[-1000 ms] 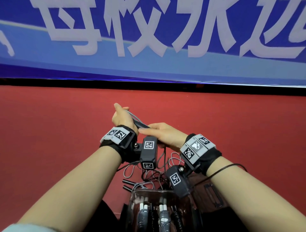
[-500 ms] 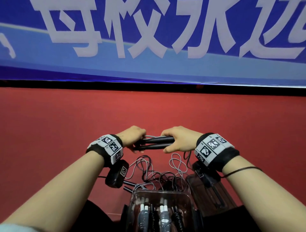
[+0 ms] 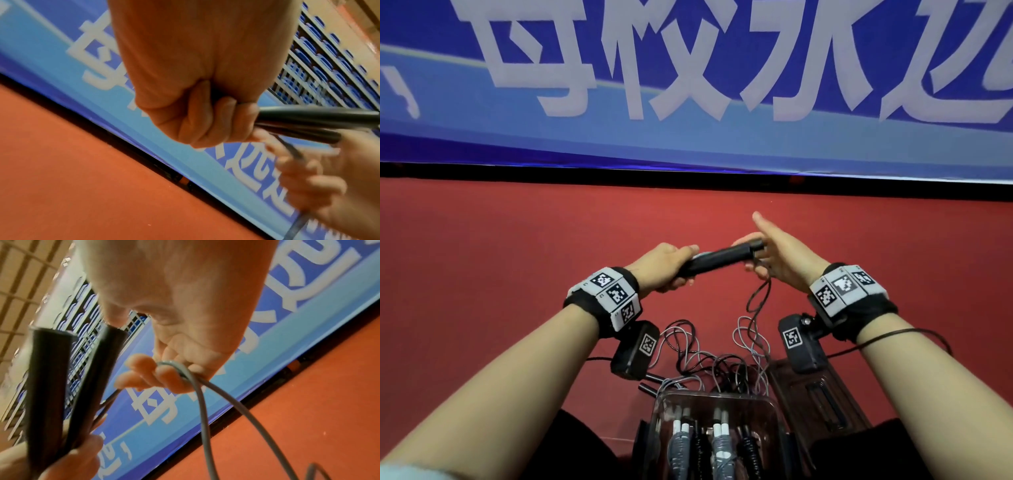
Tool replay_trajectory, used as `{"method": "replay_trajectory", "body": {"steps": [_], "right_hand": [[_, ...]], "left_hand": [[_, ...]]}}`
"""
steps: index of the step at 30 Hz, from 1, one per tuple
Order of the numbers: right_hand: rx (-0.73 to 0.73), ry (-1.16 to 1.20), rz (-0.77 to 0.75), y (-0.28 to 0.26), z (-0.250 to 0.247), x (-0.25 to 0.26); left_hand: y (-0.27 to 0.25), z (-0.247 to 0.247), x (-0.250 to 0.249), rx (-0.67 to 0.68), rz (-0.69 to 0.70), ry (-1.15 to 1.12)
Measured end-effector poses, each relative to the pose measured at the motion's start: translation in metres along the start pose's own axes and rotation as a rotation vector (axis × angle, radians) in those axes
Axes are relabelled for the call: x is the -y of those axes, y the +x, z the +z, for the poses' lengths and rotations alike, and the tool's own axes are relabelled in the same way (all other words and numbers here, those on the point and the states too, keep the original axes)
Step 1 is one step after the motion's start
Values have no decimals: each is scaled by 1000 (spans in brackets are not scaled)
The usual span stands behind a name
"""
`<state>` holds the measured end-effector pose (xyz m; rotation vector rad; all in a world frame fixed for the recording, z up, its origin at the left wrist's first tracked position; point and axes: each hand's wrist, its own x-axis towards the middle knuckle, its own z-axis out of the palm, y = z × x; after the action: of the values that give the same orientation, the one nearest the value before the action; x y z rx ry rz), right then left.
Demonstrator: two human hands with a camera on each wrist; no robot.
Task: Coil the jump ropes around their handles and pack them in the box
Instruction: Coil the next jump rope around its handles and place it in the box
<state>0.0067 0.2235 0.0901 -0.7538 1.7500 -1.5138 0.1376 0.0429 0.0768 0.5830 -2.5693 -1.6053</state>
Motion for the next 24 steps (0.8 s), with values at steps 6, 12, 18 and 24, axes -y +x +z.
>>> {"method": "replay_trajectory", "body": {"steps": [6, 12, 18, 24], "right_hand": [[-36, -209, -5, 10, 29, -16], [-42, -901, -316, -8, 74, -13], [87, -1154, -557, -16, 91, -5], [-1, -951, -578, -12, 68, 11]], "left_hand": [[8, 2, -16, -245, -5, -437], [21, -8, 6, -661, -39, -50], [11, -3, 0, -698, 140, 390], [10, -1, -1, -653, 179, 656]]}}
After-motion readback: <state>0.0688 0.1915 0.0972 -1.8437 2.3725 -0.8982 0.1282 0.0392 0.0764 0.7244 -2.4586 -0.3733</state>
